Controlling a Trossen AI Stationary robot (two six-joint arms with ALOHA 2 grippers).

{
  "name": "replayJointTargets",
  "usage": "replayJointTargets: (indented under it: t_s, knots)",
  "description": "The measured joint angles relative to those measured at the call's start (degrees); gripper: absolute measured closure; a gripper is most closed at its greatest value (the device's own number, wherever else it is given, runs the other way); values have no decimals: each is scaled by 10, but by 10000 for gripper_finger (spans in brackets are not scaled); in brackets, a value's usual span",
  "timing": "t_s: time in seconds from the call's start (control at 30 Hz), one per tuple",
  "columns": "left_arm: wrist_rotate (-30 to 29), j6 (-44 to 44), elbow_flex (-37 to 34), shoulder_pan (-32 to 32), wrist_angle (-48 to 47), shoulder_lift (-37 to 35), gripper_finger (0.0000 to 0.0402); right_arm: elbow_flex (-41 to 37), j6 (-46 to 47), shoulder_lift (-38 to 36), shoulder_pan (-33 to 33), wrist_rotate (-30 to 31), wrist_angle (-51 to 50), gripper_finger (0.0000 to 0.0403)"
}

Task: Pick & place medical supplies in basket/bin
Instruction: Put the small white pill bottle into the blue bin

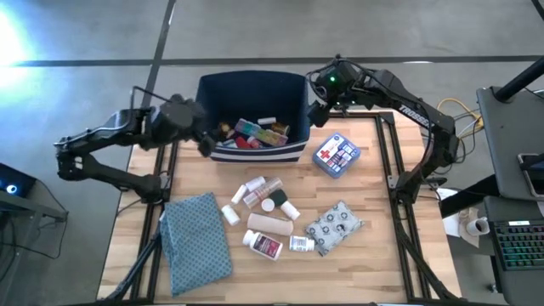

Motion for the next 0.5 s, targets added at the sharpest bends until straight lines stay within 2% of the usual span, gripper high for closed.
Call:
replayJointTargets:
  t_s: [0.07,0.1,0.23,0.33,0.5]
  knots:
    - [17,-95,13,-19,-73,-7,93,0,21,0,0,16,-22,140]
    - [44,-119,17,-28,-106,-11,93,0,25,-1,0,27,-36,140]
    - [148,-130,-15,-96,-164,-21,93,0,4,-2,1,45,-71,136]
    - [186,-79,-60,-155,-159,-20,93,0,-15,-2,1,45,-71,133]
    - [187,37,-158,-210,-144,-5,93,0,-8,-2,1,44,-70,133]
